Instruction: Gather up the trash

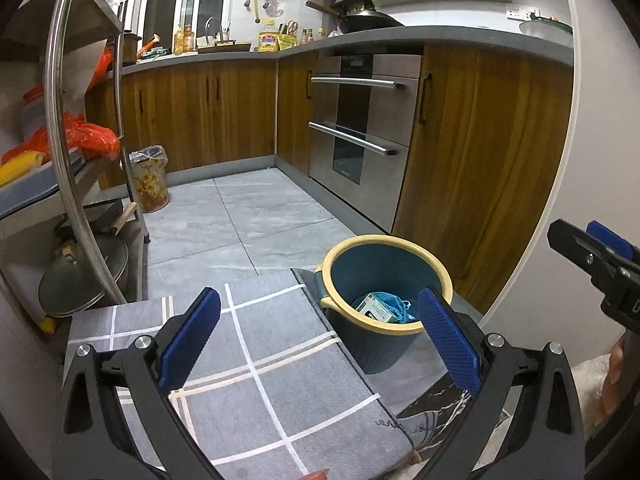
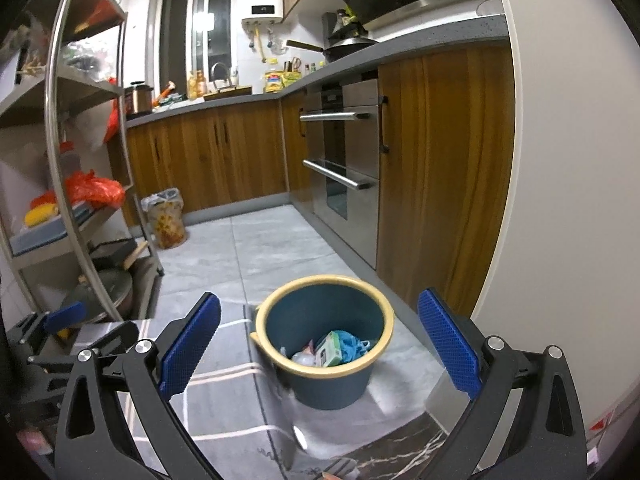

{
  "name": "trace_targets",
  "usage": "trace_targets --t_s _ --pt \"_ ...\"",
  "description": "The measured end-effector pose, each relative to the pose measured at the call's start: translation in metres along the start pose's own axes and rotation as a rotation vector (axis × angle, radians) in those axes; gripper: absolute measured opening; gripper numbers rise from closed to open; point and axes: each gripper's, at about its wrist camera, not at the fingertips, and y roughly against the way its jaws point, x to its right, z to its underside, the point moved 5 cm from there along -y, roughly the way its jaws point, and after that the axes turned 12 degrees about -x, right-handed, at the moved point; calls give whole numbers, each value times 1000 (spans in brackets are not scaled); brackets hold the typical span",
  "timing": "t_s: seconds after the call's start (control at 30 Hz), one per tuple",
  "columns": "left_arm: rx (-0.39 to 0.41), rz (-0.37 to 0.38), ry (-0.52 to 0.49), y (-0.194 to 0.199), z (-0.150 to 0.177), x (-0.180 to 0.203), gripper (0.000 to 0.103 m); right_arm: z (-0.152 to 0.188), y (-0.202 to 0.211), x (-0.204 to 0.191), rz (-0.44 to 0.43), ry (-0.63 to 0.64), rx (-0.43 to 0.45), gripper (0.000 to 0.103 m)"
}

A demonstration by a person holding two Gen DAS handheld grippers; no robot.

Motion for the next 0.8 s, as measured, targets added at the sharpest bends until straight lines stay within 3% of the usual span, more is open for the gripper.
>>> trace_targets --t_s 0.8 --pt "-5 1 -25 0 0 6 98 0 -2 1 1 3 -7 98"
